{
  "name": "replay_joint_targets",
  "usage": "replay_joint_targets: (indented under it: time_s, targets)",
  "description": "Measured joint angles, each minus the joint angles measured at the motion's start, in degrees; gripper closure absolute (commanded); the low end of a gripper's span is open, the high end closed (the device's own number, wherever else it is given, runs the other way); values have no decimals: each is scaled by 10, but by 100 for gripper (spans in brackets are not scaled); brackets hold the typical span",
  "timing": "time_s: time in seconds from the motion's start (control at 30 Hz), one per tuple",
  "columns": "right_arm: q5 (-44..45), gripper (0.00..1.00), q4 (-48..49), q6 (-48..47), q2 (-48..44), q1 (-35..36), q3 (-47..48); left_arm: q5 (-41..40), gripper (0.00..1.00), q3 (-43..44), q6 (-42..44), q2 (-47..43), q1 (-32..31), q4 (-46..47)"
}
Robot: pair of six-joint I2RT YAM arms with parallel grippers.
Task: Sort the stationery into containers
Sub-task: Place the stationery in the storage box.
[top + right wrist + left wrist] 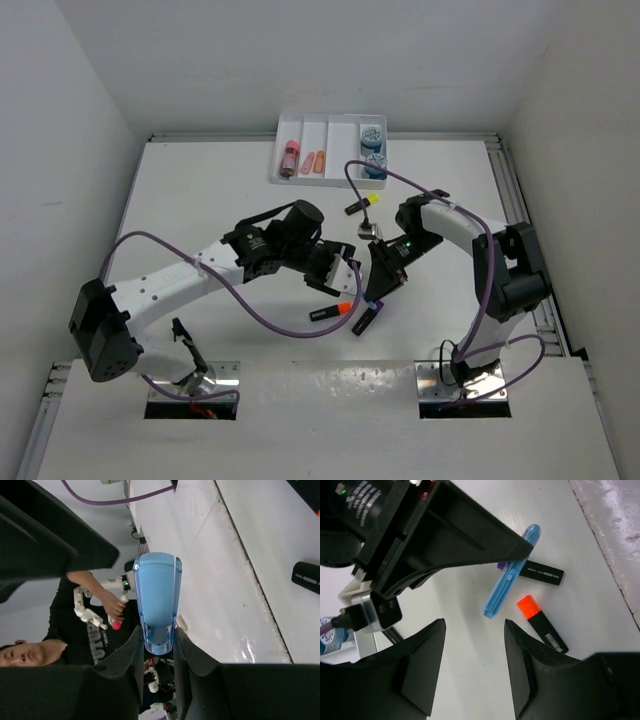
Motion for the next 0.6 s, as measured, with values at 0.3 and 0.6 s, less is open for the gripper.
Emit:
replay_joint_targets:
  time_s: [0.3, 0.6]
  targets:
    - [-3, 100, -7, -2, 0, 7, 9, 0, 45, 0, 31, 18, -34, -18]
    - [-3, 100, -8, -12, 0, 20, 18, 0, 67, 0, 40, 39, -63, -21]
